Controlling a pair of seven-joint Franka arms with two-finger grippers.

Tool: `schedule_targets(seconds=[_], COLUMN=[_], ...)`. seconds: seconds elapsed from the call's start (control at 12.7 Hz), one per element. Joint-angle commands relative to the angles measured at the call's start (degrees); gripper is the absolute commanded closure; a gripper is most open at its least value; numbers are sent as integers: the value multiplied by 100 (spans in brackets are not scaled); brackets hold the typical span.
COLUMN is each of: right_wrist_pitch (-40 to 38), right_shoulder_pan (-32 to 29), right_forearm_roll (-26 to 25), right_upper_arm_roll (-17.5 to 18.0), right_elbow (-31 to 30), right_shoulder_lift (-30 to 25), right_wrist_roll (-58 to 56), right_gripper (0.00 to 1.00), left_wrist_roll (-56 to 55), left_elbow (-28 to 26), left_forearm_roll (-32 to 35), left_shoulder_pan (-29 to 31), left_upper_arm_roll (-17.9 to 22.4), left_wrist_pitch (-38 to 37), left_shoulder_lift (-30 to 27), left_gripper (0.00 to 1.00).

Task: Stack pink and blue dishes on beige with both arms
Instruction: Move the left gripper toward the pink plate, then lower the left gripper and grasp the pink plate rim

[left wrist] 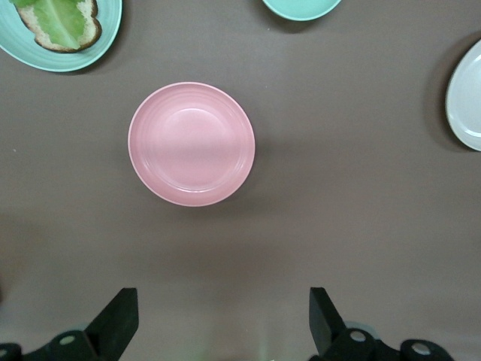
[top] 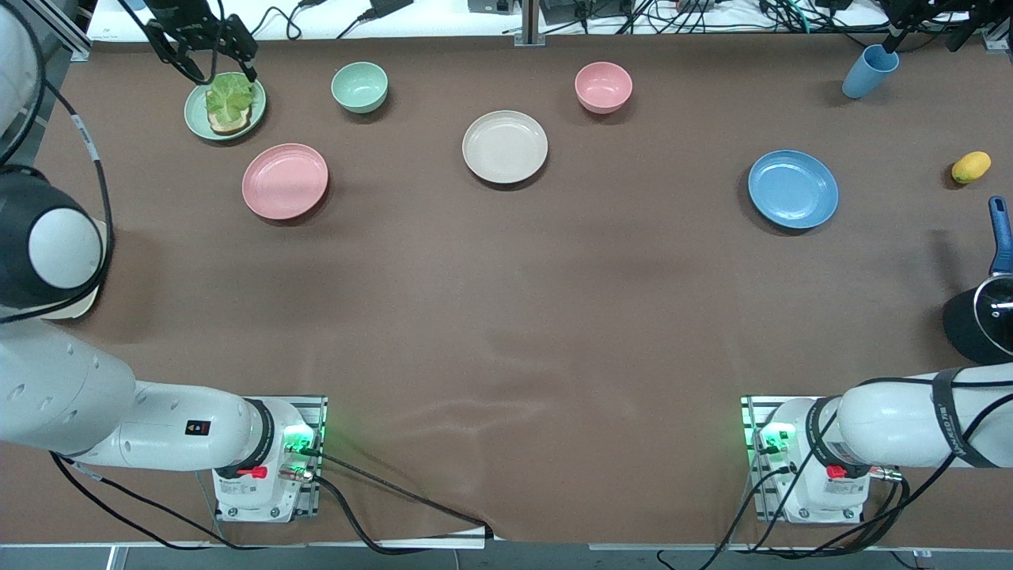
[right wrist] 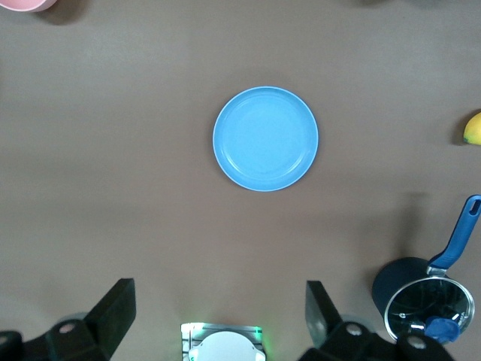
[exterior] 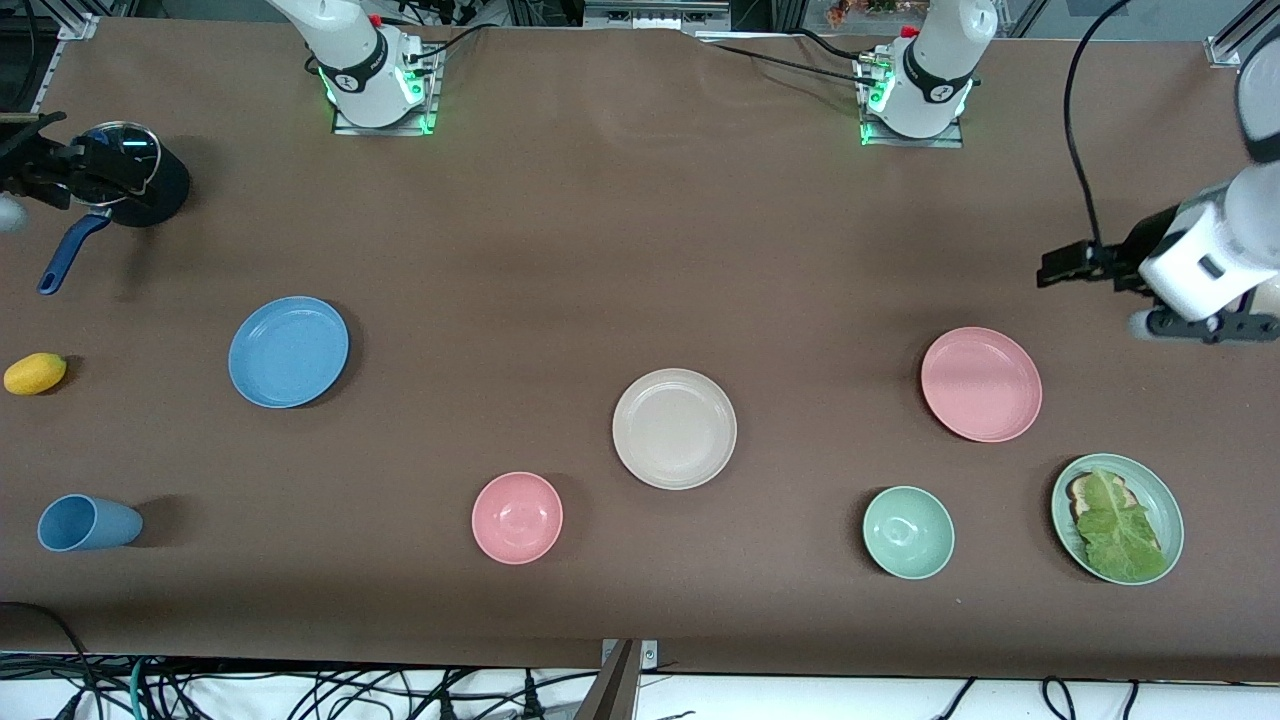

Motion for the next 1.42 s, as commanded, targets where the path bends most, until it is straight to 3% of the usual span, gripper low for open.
schedule_targets(seconds=[0.0, 0.63, 0.79, 1.34], right_wrist_pitch=[-52, -52, -52, -61], right_shoulder_pan=[-26, -26, -26, -26], right_forearm_roll=[-67, -67, -67, -67], right_upper_arm_roll=[7, -28, -28, -28], right_elbow=[45, 45, 45, 45], right_shoulder_lift=[-3, -3, -3, -3], right_wrist_roll=[-36, -45, -45, -45], right_gripper=[0, 0, 0, 0], left_wrist_roll=[170, 1276, 2039, 3667], left_elbow=[41, -169, -503, -539], left_forearm_roll=[-125, -688, -1116, -2111], left_shoulder_pan=[187, 812, 813, 865], left_upper_arm_roll=[85, 199, 540, 1087], left_wrist_pitch=[207, 707, 1155, 1604], left_shoulder_lift=[180, 708, 769, 1656], left_gripper=[0, 0, 0, 0])
